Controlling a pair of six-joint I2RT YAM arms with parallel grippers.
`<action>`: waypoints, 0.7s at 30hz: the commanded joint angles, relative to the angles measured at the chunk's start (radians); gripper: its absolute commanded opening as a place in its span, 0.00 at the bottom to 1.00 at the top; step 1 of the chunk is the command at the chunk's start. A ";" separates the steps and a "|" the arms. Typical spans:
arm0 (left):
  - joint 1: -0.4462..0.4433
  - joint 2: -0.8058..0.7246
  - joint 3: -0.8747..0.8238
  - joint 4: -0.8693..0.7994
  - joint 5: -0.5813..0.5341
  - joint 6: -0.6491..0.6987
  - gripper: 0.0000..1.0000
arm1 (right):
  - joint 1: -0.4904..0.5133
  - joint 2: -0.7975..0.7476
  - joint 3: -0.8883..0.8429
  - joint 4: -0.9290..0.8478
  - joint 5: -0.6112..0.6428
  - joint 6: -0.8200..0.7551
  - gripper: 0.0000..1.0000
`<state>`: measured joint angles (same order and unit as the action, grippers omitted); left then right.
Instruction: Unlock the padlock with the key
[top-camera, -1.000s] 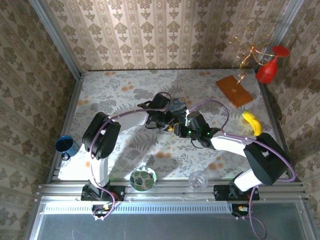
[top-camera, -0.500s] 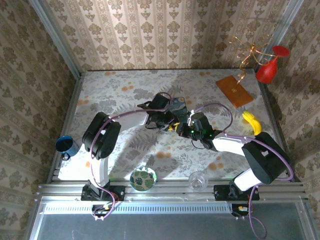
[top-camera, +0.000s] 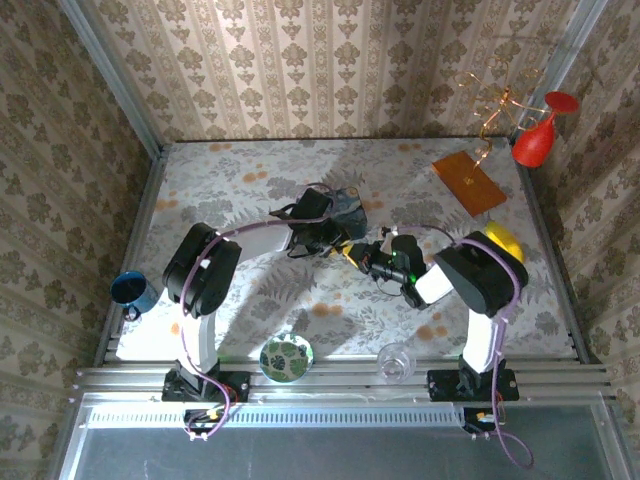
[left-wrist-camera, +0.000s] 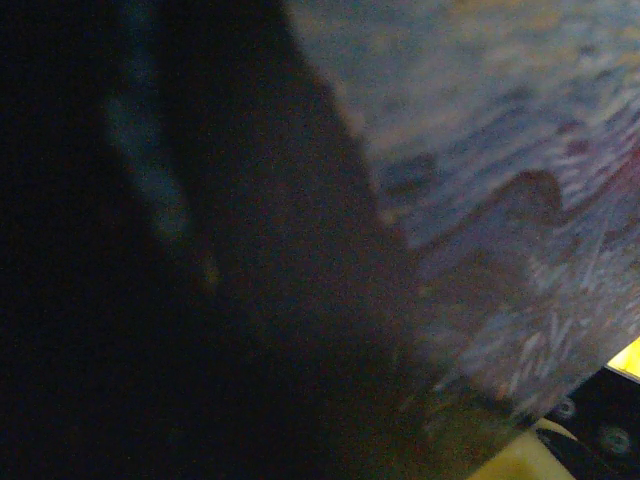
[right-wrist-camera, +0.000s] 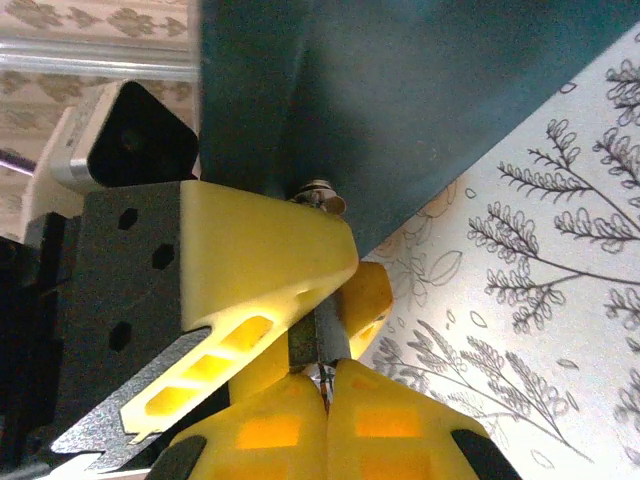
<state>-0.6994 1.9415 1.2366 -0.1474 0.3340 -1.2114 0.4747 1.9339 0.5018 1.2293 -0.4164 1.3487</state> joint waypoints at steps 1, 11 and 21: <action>-0.057 0.004 -0.037 0.019 0.254 -0.143 0.00 | 0.029 0.076 0.016 0.093 -0.001 0.164 0.00; -0.064 -0.007 -0.135 0.361 0.225 -0.199 0.00 | 0.016 0.075 0.037 0.093 0.003 0.262 0.00; -0.080 -0.023 -0.218 0.572 0.164 -0.222 0.00 | 0.012 0.081 0.066 0.094 -0.026 0.372 0.00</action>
<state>-0.6994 1.9156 1.0508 0.2771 0.3019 -1.2877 0.4576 1.9823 0.5133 1.3441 -0.3927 1.6409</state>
